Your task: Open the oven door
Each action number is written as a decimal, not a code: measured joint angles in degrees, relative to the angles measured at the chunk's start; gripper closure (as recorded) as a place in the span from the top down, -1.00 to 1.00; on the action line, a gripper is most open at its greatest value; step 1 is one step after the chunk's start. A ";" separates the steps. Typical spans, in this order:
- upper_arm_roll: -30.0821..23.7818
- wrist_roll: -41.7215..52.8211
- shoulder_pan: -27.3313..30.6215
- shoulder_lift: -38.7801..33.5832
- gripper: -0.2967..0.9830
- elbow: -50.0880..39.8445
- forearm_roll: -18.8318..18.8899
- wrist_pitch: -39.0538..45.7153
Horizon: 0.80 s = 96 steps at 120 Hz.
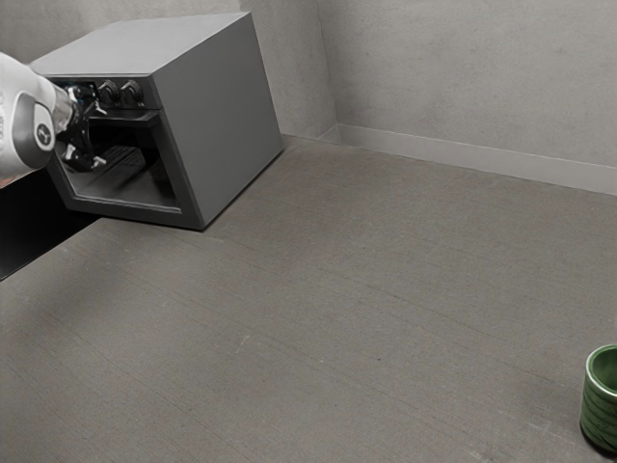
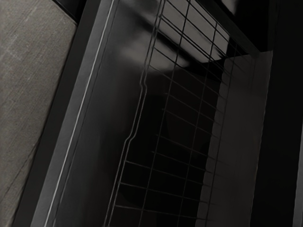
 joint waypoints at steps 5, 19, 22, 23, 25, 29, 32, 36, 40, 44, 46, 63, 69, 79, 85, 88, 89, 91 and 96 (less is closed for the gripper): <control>0.06 -0.01 0.00 0.13 0.53 -0.04 -0.32 0.08; 0.59 0.01 -0.22 -1.79 0.53 -3.48 -1.14 0.58; 0.93 0.01 -0.36 -2.64 0.53 -4.78 -1.39 0.78; 1.02 0.01 -0.41 -2.94 0.53 -5.22 -1.48 0.85; 1.18 0.01 -0.50 -3.57 0.53 -6.13 -1.66 1.00; 1.35 -0.03 -0.56 -5.43 0.53 -8.82 -1.99 1.46; 1.41 -0.06 -0.61 -6.67 0.53 -10.52 -2.09 1.83; 1.44 -0.10 -0.67 -8.21 0.53 -12.57 -2.05 2.30; 1.45 -0.17 -0.73 -9.59 0.53 -14.37 -1.94 2.76; 1.48 -0.24 -0.76 -10.88 0.53 -15.93 -1.85 3.16; 1.50 -0.27 -0.75 -11.57 0.53 -16.73 -1.81 3.34; 1.55 -0.61 -0.64 -14.76 0.53 -20.61 -1.64 4.63; 1.55 -0.75 -0.71 -14.51 0.53 -20.88 -1.63 4.93; 1.56 -0.97 -0.81 -13.77 0.53 -20.88 -1.75 5.52; 1.55 -1.11 -0.88 -13.90 0.53 -21.18 -1.72 5.76; 1.55 -1.19 -0.87 -14.33 0.53 -21.73 -1.70 5.87; 1.55 -1.22 -0.85 -14.55 0.53 -22.00 -1.70 5.90; 1.55 -1.27 -0.78 -15.02 0.53 -22.58 -1.69 5.97; 1.62 -1.40 -0.55 -16.32 0.53 -24.31 -1.65 6.18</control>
